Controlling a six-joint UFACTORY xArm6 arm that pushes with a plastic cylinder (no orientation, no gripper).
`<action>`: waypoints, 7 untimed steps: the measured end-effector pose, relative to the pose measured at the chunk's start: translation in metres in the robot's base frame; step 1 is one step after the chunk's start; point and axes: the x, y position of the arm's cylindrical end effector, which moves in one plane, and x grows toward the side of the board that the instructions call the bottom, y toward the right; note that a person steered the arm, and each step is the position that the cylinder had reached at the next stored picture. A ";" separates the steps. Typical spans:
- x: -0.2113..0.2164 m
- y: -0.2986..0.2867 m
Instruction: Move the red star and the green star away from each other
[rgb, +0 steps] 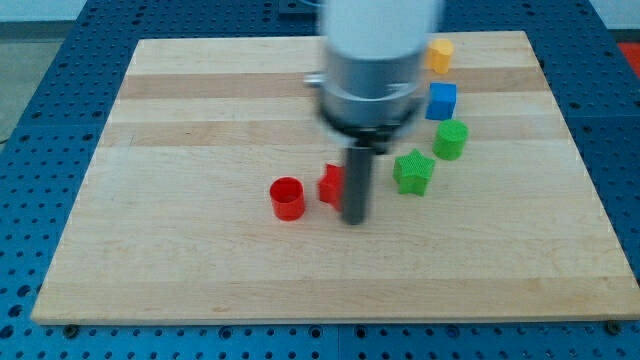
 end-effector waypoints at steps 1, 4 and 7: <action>-0.028 -0.010; -0.064 0.146; -0.004 0.137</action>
